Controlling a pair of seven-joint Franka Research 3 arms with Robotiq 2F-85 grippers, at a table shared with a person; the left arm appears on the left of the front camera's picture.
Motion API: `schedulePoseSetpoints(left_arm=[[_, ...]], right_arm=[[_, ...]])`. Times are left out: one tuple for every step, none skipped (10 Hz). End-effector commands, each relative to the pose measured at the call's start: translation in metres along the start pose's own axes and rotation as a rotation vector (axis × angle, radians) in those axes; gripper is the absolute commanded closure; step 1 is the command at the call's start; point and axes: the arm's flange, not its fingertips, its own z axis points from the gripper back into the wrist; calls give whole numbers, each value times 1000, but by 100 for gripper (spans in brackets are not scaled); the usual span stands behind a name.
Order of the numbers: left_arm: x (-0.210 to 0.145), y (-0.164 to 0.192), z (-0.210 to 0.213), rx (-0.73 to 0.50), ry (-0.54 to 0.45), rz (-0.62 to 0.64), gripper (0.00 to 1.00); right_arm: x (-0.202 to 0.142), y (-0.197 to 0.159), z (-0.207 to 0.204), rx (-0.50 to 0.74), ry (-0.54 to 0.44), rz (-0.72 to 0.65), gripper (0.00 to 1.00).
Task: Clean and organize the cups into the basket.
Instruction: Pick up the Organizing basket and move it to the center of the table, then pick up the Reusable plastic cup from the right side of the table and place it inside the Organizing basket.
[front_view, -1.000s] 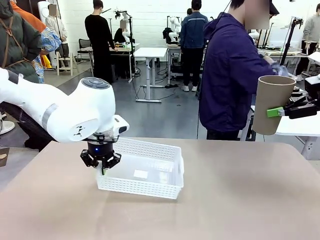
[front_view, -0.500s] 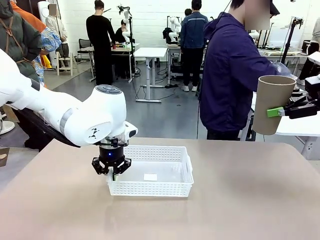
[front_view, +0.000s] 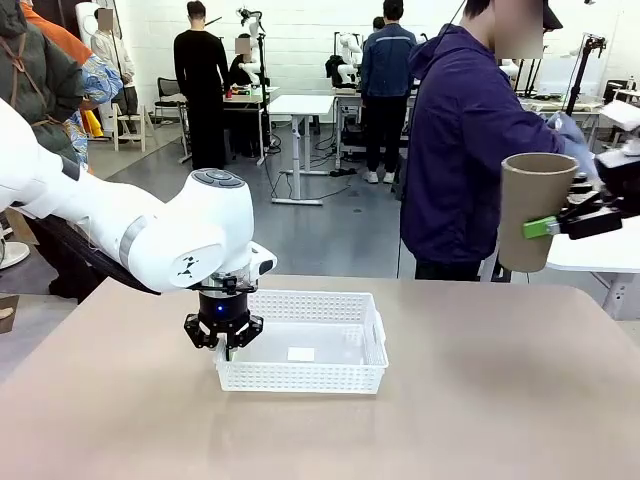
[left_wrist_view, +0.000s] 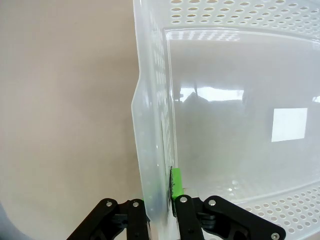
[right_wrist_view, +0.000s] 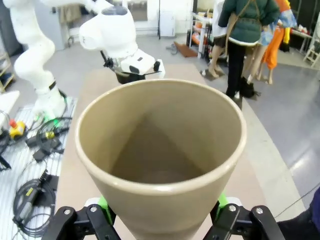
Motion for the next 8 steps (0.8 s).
schedulePoseSetpoints(left_arm=[[-4, 0, -1, 16, -9, 1, 100], [-4, 0, -1, 16, -9, 1, 100], [-4, 0, -1, 16, -9, 1, 100], [-4, 0, -1, 16, -9, 1, 100], [-4, 0, -1, 16, -9, 1, 100], [-4, 0, -1, 16, -9, 1, 100], [-4, 0, -1, 16, -9, 1, 100], [-4, 0, -1, 16, -9, 1, 100]], right_arm=[[75, 4, -62, 8, 273, 6, 15], [93, 5, -113, -12, 401, 14, 15], [98, 5, -158, 4, 495, 34, 15], [101, 6, -194, 12, 581, 50, 15], [101, 6, -224, 25, 665, 52, 15], [98, 6, -250, 23, 720, 64, 15], [96, 10, -272, 40, 748, 81, 15], [97, 12, -281, 41, 730, 90, 15]])
